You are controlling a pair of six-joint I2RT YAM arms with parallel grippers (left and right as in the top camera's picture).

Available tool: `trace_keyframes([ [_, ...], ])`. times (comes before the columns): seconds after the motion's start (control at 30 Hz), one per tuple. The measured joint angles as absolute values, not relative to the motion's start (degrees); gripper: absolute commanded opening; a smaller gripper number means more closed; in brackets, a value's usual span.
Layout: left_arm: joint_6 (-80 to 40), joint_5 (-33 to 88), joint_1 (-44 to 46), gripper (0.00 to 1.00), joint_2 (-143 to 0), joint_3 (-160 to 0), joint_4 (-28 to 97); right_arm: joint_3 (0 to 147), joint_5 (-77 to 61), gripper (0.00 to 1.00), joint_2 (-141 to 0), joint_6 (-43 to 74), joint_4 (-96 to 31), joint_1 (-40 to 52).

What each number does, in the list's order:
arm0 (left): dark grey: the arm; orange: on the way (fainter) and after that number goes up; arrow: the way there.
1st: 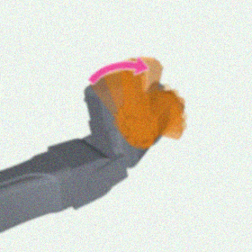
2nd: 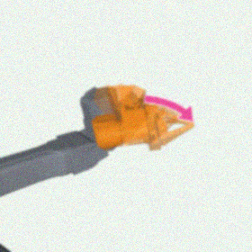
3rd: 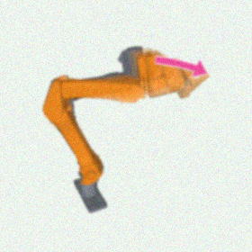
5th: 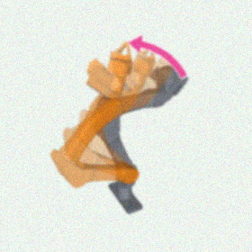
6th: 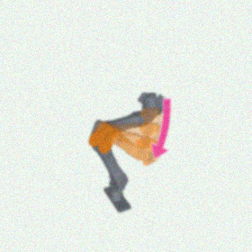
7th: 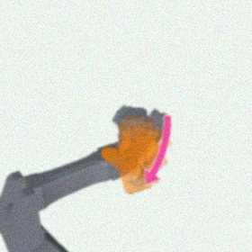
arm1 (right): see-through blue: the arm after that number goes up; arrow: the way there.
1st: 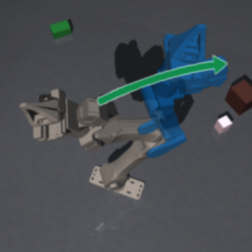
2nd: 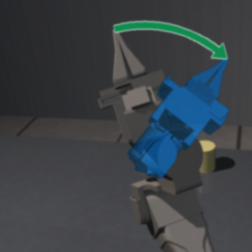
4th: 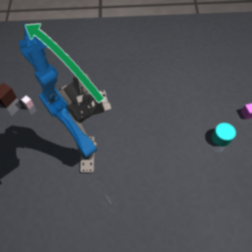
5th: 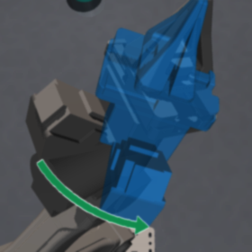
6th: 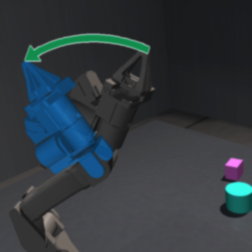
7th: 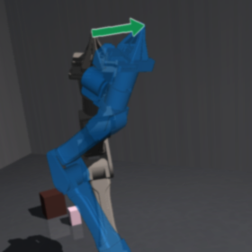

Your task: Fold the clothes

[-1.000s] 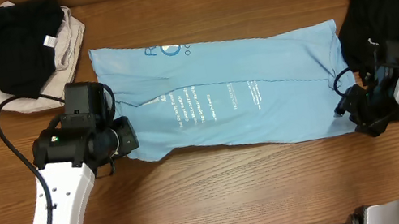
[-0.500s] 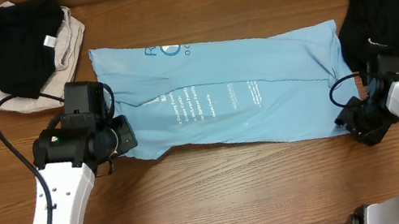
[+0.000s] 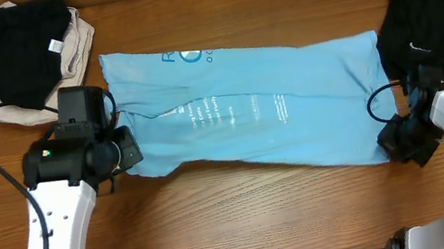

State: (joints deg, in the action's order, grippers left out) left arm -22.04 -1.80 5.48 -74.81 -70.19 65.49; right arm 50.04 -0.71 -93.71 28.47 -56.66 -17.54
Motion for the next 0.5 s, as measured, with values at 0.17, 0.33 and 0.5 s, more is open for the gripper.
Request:
trace_keyframes([
  [0.17, -22.0, -2.1, 5.5, 0.04, -74.8, -74.8, 73.1, 55.1, -2.5, 0.04, -92.9, 28.4, -65.6, -17.6],
  [0.33, -22.0, -2.3, 5.5, 0.04, -74.8, -75.2, 79.7, 57.6, -4.1, 0.04, -87.4, 28.4, -70.9, -17.6],
  [0.5, -22.3, -2.4, 5.5, 0.04, -74.8, -75.2, 84.2, 57.6, -4.8, 0.04, -80.6, 28.4, -75.3, -17.6],
])
